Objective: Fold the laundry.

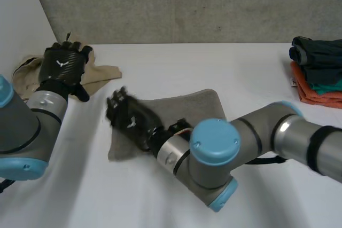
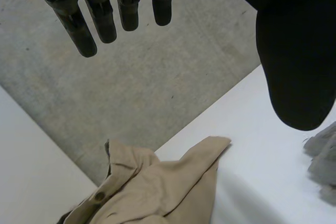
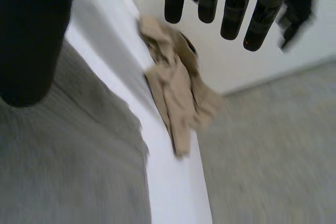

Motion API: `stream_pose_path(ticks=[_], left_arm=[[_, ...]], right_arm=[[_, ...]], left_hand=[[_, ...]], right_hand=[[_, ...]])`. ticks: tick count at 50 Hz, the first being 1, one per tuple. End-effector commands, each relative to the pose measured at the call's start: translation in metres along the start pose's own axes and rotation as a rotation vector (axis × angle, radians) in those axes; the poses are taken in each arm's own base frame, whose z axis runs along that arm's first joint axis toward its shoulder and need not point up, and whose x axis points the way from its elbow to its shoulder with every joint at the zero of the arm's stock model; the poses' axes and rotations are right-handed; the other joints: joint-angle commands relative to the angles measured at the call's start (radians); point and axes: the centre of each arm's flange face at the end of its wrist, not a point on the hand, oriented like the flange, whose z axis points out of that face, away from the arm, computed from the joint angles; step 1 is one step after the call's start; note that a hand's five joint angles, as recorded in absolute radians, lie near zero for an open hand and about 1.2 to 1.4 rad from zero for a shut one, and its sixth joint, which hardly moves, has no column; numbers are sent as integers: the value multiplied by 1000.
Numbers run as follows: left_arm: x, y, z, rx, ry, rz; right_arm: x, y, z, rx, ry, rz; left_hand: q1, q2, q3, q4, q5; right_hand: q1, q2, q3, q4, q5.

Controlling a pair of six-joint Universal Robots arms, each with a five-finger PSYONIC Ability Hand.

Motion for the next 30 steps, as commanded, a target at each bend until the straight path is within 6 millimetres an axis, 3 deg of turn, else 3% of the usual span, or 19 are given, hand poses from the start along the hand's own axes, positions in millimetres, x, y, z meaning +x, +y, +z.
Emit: stream_pose_path(ticks=[1,5,8,16,19,22,23,24,30], left_arm=[[19,-14,-2,48,49,-6],[40,-22,-7,74,103,-11],[47,-23,-9,78,123,-14],[70,-16,-14,64,184,-12],[72,-13,-14,55,190,-11],[72,-12,-14,51,188,-10],[72,-11,-15,50,190,-10],[72,-11,-15,47,188,-10],[70,-10,-16,43,186,-10]], right_arm=[[73,3,-37,-115,205,363],[90,7,-62,-184,221,572],[93,33,-78,-308,230,655],[86,93,-103,-545,213,649],[83,105,-107,-584,205,625],[79,117,-110,-620,195,603],[80,118,-110,-626,196,594],[84,123,-114,-644,214,574],[102,130,-119,-672,265,452]], left_hand=[[-25,-32,-38,-31,-49],[-24,-31,-37,-30,-48],[-24,-31,-37,-30,-48],[-24,-31,-37,-30,-48],[-24,-31,-37,-30,-48],[-24,-31,-37,-30,-48],[-24,-31,-37,-30,-48],[-24,-31,-37,-30,-48],[-24,-31,-37,-30,-48]], right_hand=[[-27,-46,-41,-64,-66],[-27,-46,-41,-64,-66],[-27,-46,-41,-64,-66],[-27,-46,-41,-64,-66],[45,26,31,7,5],[372,353,358,335,333],[621,602,607,584,581],[1189,1170,1175,1152,1150],[1195,1176,1181,1158,1155]])
